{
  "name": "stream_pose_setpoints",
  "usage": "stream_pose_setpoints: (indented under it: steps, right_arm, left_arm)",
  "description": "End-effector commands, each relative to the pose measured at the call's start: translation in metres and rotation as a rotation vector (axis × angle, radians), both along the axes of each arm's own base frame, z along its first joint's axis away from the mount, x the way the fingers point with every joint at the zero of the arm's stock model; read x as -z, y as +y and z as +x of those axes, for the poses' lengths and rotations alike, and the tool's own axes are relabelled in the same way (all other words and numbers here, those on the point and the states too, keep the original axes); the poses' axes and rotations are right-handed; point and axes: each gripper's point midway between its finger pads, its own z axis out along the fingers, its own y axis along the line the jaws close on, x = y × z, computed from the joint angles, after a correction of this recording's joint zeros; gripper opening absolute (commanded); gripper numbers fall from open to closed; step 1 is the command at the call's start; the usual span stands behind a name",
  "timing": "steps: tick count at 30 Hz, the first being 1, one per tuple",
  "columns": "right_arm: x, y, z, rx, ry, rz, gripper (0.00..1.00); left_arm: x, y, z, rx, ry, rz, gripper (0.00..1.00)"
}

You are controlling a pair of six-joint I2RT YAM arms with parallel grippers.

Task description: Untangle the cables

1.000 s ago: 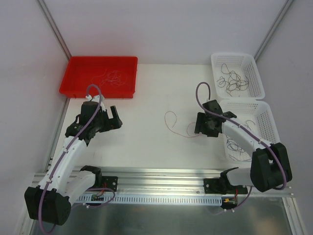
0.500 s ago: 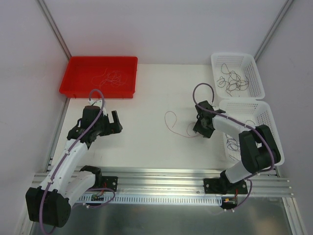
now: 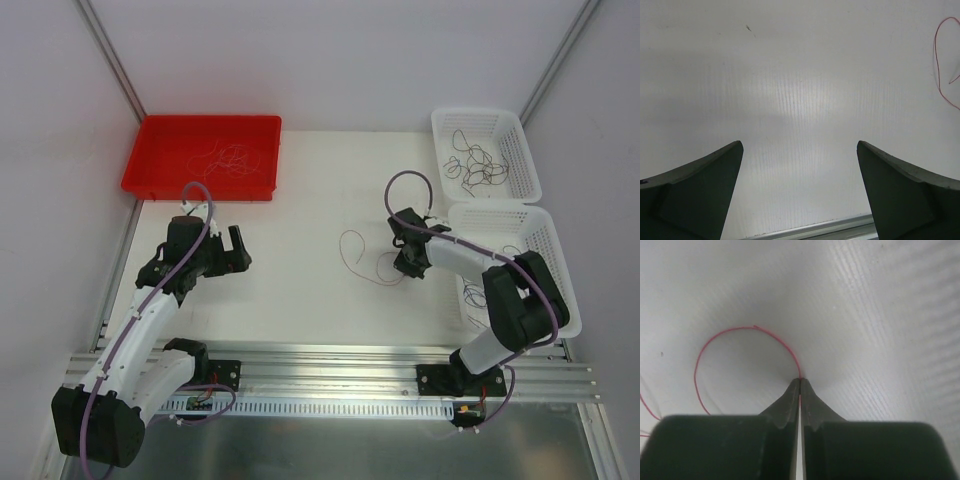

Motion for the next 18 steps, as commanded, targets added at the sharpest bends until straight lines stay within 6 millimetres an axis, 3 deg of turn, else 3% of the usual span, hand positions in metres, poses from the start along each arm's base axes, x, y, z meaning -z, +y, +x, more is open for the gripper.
stream_pose_setpoints:
  steps: [1,5,11,18]
  right_arm:
    - [0.004,0.037,-0.001,-0.077,0.002,0.094,0.01]
    - [-0.028,0.056,0.008,-0.203,-0.077,0.095,0.01]
    - [-0.097,0.097,0.015,-0.457,-0.236,0.163,0.01]
    - [-0.169,0.151,-0.004,-0.778,-0.410,0.294,0.01]
  left_arm:
    - [-0.005,-0.007,0.001,0.040,-0.029,-0.025,0.99]
    - [-0.005,-0.018,-0.002,0.066,-0.012,-0.081,0.99]
    - [-0.024,-0.056,-0.010,0.145,0.001,-0.227,0.99]
    - [-0.063,-0.095,-0.012,0.240,-0.040,-0.336,0.99]
